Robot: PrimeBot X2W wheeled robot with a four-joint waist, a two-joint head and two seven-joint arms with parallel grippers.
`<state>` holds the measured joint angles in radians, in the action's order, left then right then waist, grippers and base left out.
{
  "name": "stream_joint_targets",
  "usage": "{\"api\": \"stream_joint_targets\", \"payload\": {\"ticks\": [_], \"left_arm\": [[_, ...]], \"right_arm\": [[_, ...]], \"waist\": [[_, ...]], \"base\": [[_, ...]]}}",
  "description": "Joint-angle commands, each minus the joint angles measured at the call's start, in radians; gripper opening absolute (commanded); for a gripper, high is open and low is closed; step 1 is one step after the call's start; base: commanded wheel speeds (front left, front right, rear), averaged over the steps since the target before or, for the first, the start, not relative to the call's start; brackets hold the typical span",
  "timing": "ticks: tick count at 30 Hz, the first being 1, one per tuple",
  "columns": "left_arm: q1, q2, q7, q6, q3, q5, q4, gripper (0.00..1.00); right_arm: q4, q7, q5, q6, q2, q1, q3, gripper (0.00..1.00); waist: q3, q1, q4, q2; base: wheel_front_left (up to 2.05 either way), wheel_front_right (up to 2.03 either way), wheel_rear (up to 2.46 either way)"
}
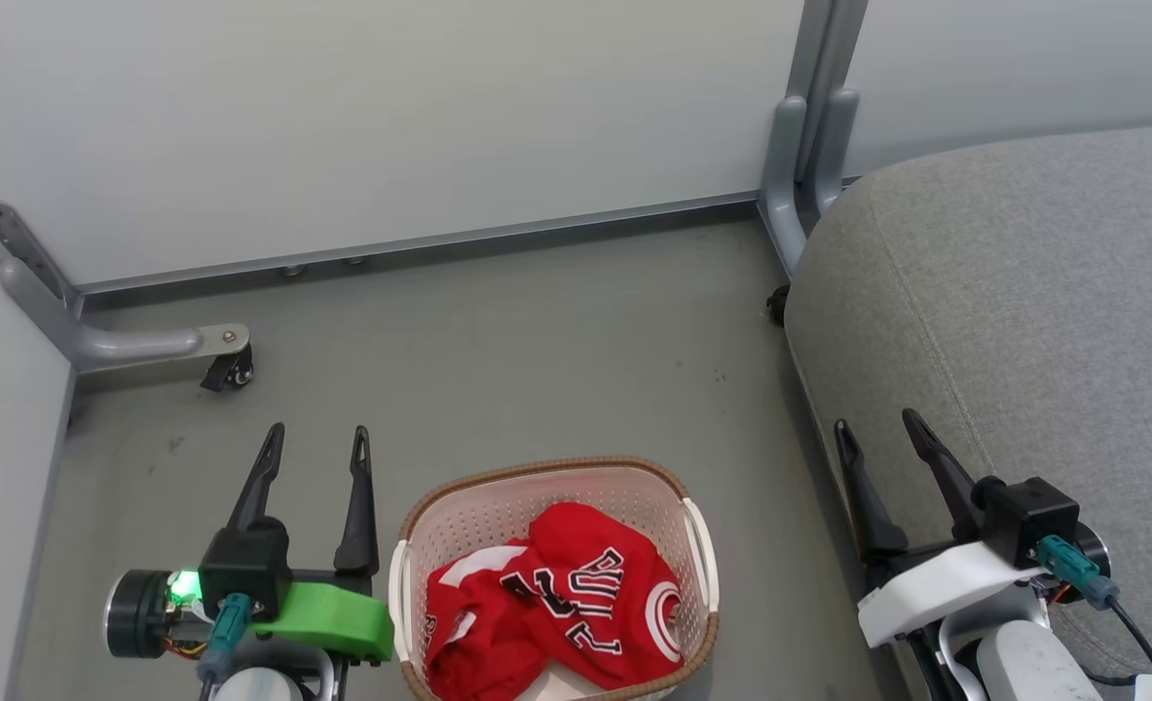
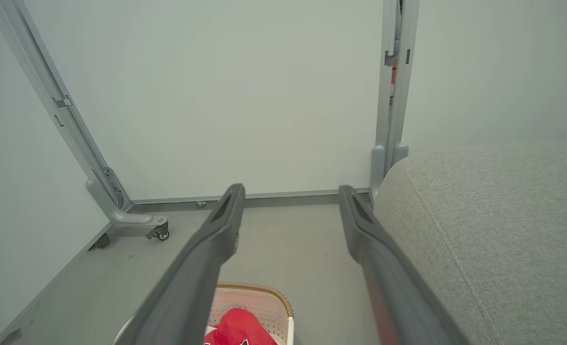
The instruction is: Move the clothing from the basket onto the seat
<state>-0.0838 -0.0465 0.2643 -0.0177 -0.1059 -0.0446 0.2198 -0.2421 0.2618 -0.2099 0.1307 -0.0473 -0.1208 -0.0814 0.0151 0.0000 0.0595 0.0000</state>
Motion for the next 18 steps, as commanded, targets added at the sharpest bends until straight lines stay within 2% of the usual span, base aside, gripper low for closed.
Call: {"api": "stream_joint_targets", "payload": {"ticks": [1, 18], "left_arm": [[-0.017, -0.007, 0.0, -0.002, 0.0, -0.004, 0.0, 1.0], [-0.023, -0.007, 0.0, -0.017, -0.002, -0.087, 0.046, 1.0]], "right_arm": [[-0.001, 0.005, 0.001, 0.0, -0.006, -0.01, 0.002, 1.0], [-0.037, 0.005, 0.005, 0.0, -0.005, -0.017, 0.009, 1.0]], "waist": [[0.001, 0.0, 0.0, 0.0], [0.01, 0.0, 0.002, 0.0]], "base": [[0.0, 0.0, 0.0], [0.0, 0.0, 0.0]]}}
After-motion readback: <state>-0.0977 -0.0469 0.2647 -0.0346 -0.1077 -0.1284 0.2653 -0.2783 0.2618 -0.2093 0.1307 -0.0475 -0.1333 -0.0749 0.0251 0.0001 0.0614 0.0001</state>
